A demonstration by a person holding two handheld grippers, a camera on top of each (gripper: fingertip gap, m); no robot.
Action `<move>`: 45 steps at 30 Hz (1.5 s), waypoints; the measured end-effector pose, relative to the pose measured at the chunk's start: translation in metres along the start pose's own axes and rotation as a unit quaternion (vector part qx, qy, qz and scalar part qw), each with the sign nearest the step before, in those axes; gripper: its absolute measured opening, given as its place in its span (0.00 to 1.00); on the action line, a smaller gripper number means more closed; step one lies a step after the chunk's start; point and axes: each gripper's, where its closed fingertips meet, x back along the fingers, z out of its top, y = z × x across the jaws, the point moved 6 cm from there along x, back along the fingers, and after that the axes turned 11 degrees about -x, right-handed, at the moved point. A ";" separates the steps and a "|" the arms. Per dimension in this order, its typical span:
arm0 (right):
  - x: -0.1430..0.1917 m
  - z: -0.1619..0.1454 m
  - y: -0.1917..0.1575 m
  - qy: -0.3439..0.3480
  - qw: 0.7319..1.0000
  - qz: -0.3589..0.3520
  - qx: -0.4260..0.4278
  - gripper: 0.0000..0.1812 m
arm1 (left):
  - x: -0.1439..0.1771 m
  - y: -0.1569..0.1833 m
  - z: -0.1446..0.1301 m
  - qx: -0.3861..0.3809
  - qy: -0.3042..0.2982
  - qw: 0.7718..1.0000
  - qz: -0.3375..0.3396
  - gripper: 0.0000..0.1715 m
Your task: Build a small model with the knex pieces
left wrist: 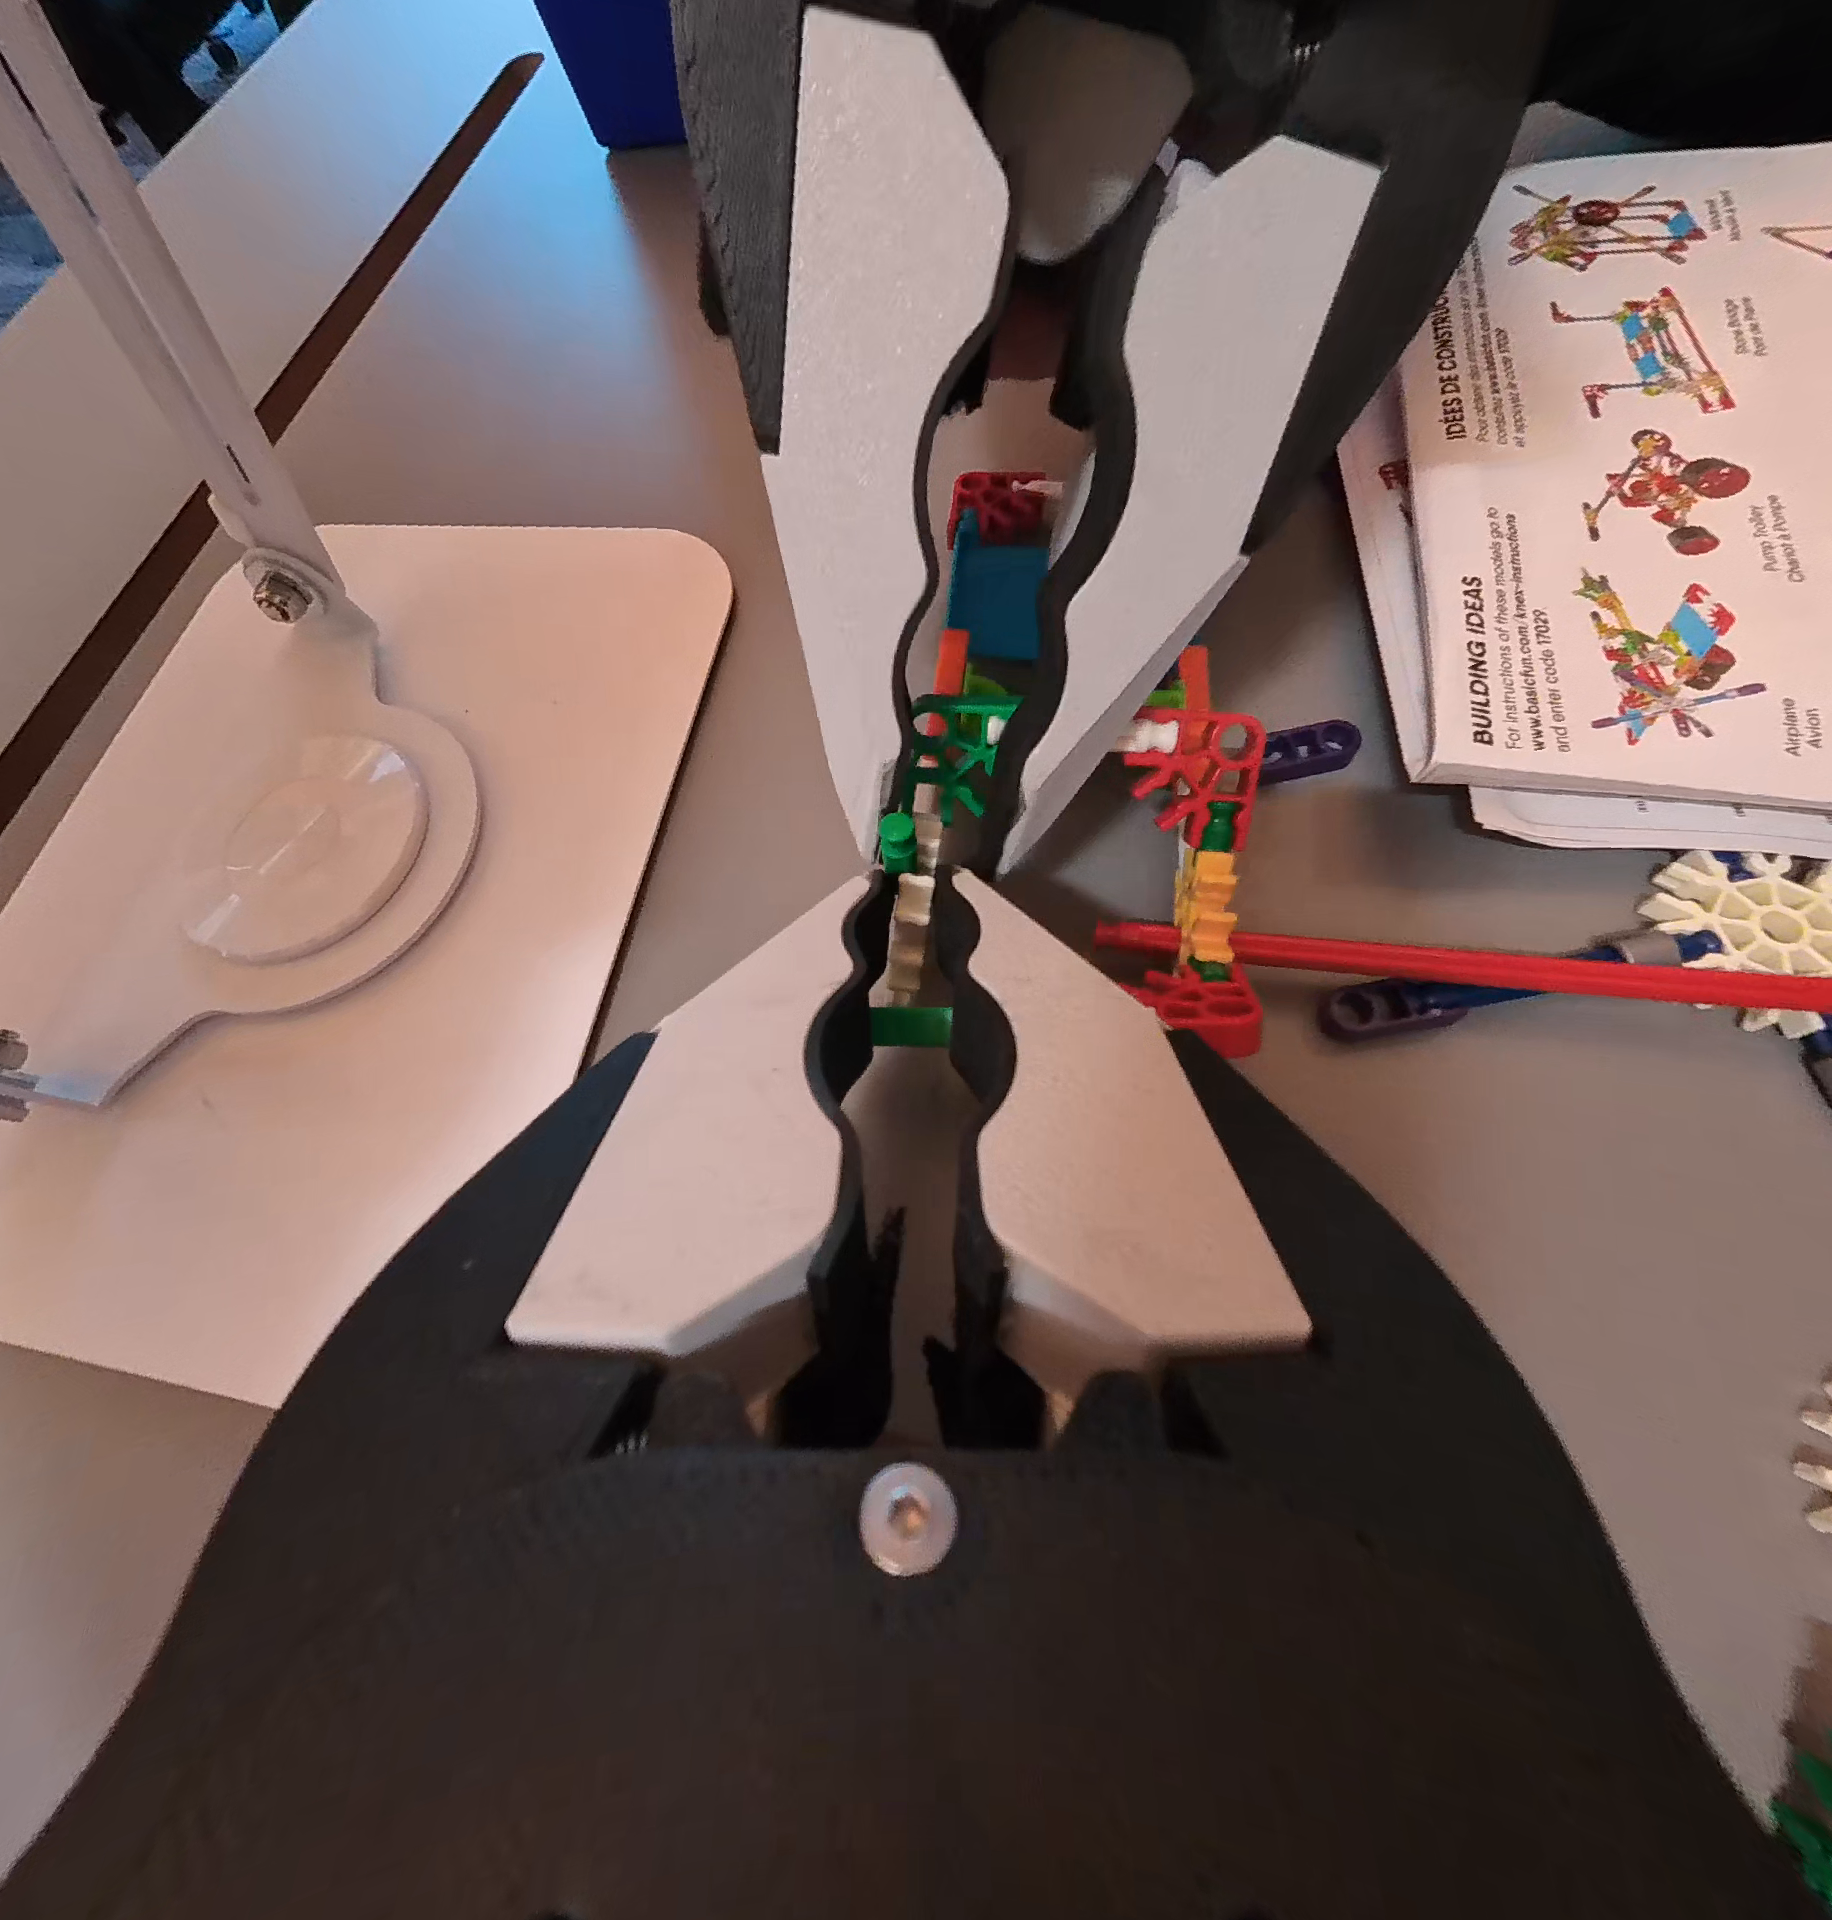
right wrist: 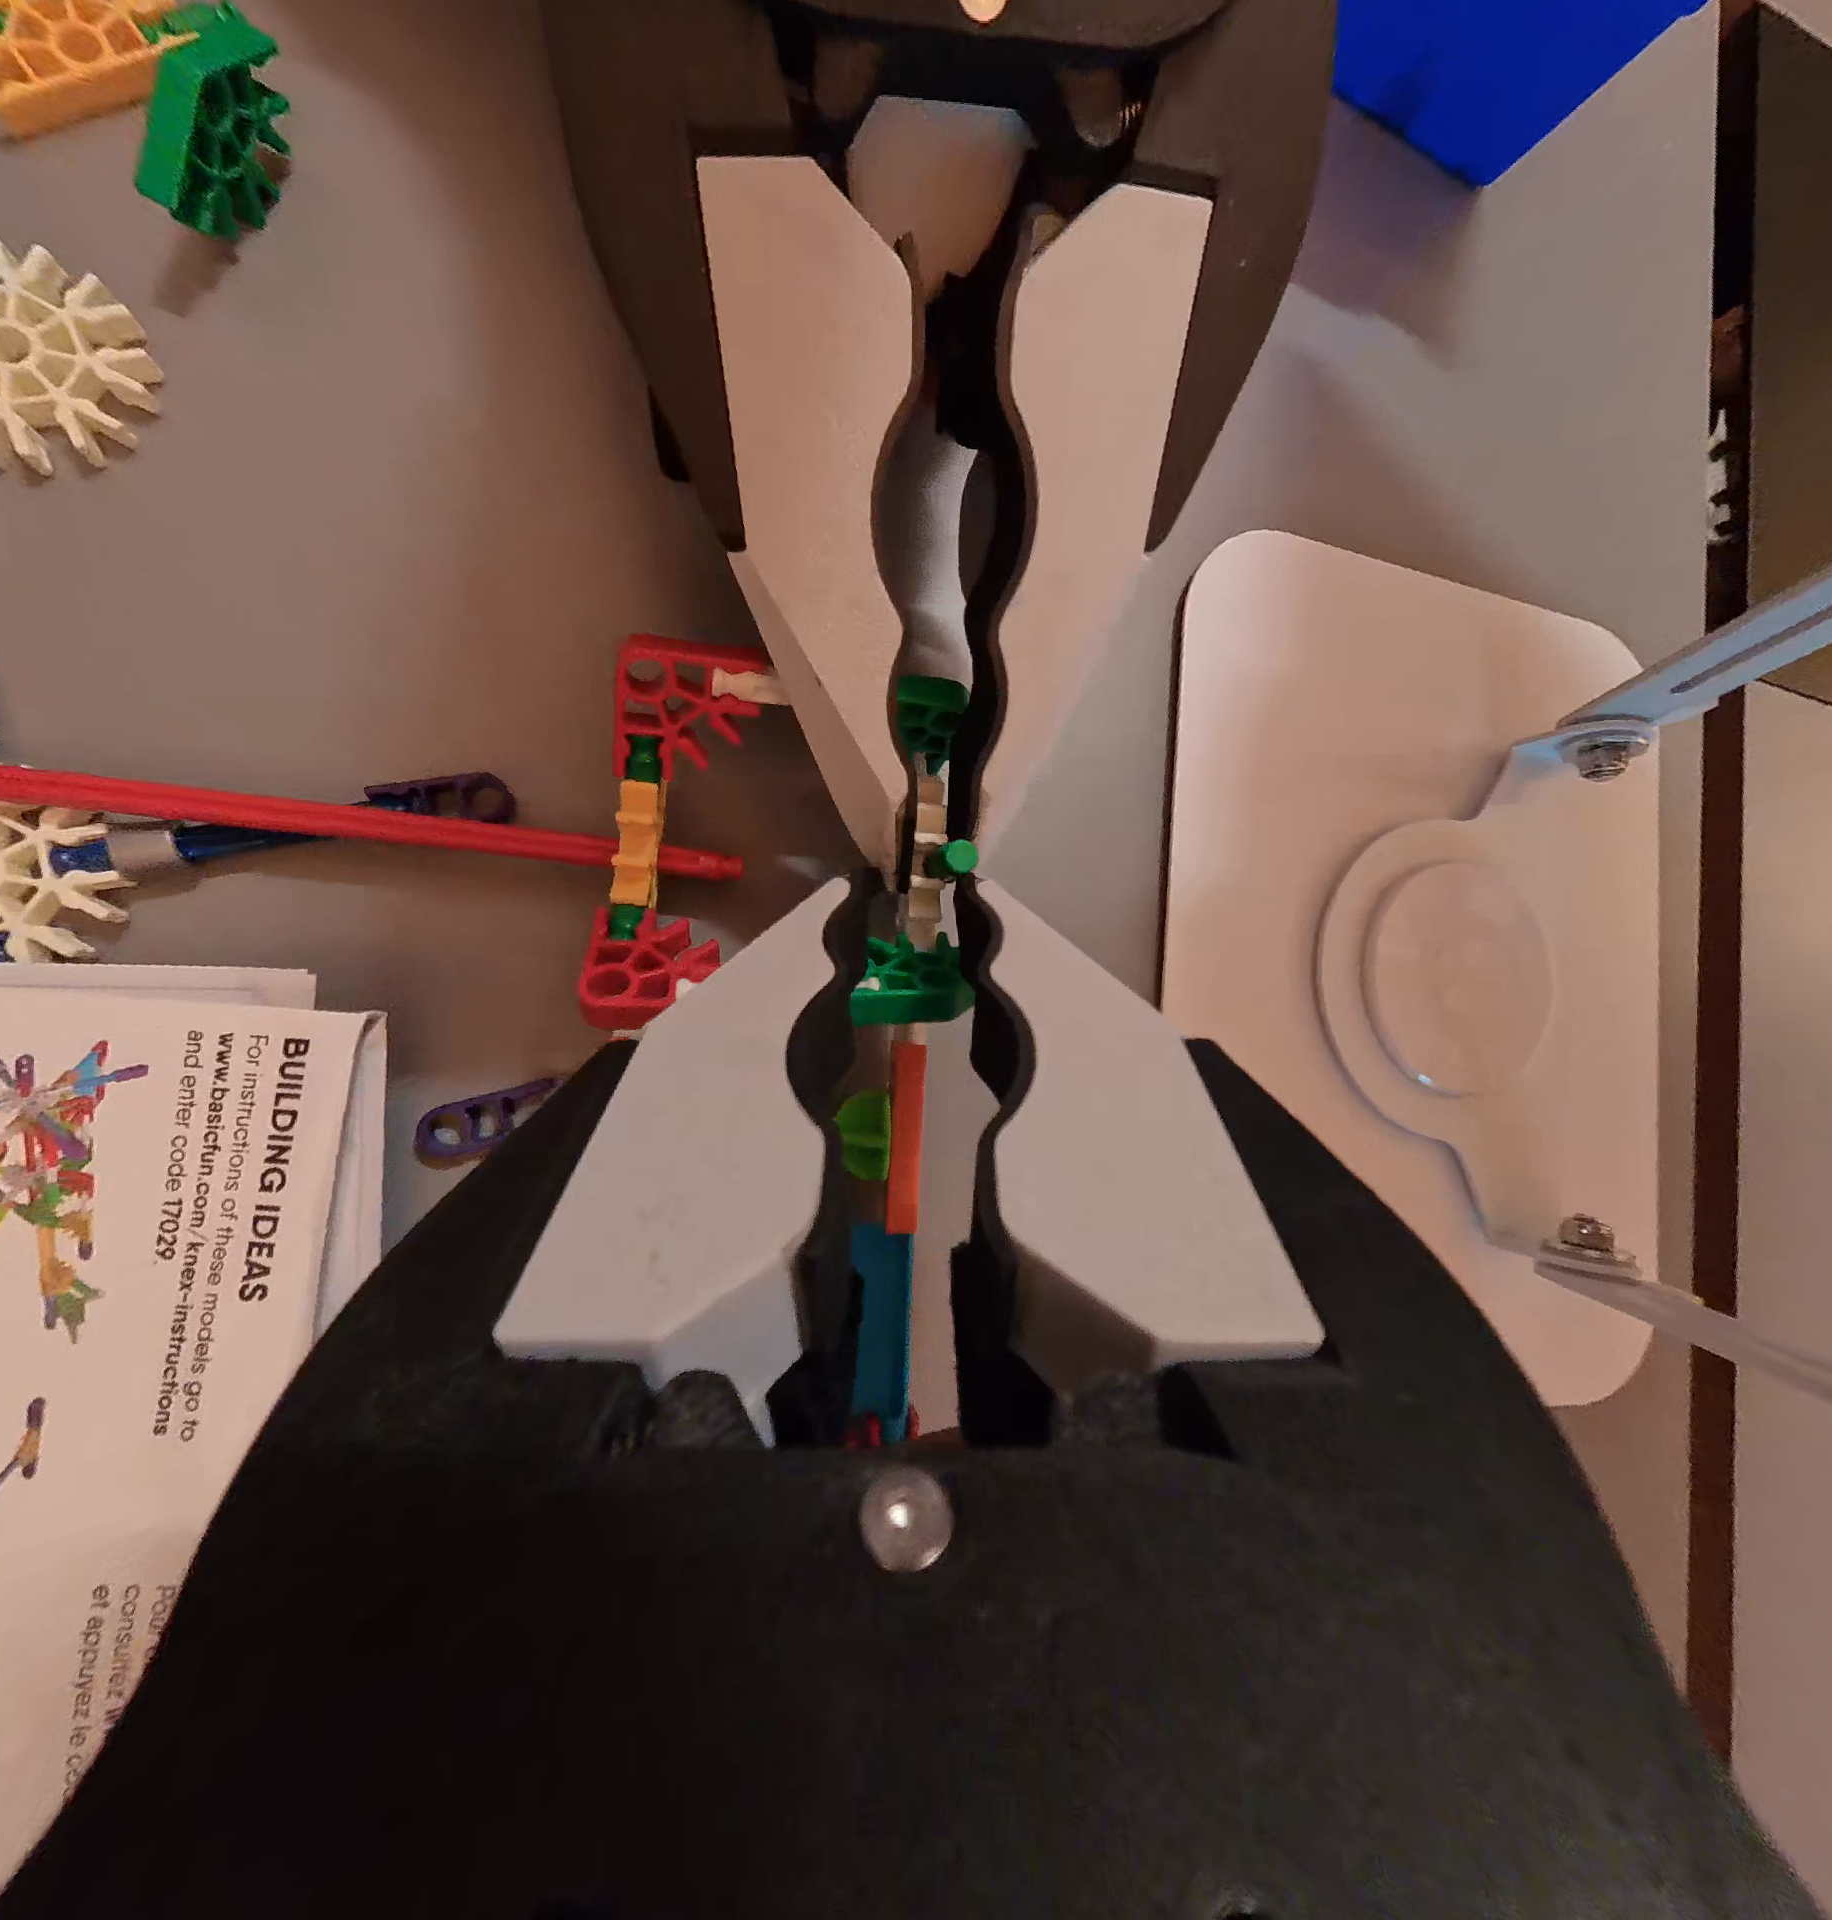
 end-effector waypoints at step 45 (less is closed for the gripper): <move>-0.004 -0.003 0.016 0.019 0.987 0.043 -0.153 0.02 | -0.004 0.008 0.003 -0.222 -0.080 0.963 0.126 0.01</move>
